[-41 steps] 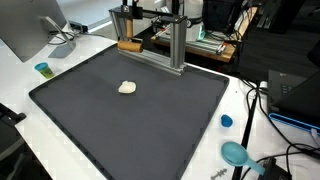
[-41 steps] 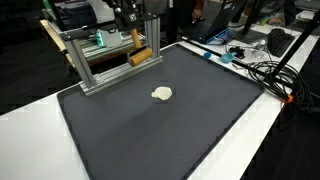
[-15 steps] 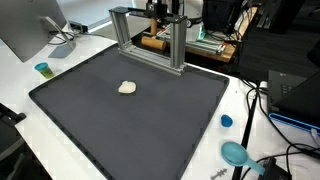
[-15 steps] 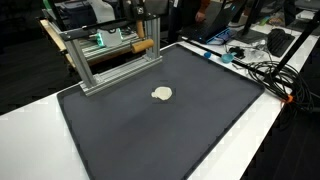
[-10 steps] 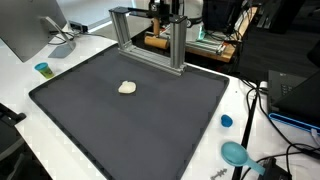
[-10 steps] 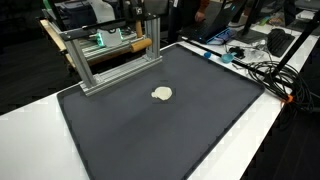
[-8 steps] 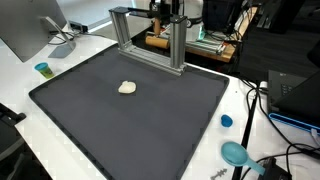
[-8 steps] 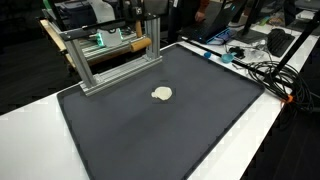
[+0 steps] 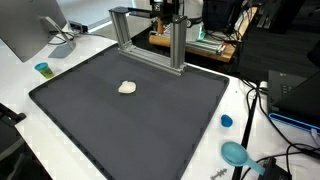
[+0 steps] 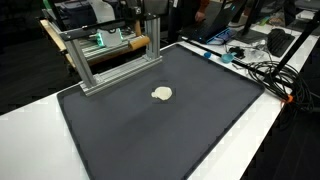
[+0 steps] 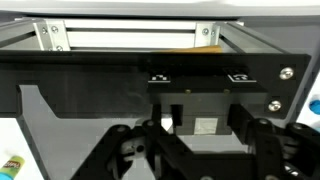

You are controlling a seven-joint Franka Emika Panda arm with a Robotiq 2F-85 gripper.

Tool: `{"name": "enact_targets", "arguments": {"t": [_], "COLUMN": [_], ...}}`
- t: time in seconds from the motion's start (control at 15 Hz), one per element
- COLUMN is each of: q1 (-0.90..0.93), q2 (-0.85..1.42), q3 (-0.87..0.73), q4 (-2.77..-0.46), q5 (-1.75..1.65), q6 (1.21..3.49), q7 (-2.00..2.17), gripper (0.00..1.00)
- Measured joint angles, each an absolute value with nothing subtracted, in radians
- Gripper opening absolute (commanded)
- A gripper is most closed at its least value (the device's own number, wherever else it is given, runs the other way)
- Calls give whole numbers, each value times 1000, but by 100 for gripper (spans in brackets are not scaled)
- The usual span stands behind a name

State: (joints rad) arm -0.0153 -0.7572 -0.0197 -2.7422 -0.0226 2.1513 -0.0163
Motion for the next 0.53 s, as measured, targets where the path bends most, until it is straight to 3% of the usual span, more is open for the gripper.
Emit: {"name": "enact_targets", "arguments": {"t": [0.53], "q1": [-34], "q2": [-817], "q3": [-59], "q4": [-2738], "q5": [-21], "q6": [2159], "q7": [-14], "gripper": [100]}}
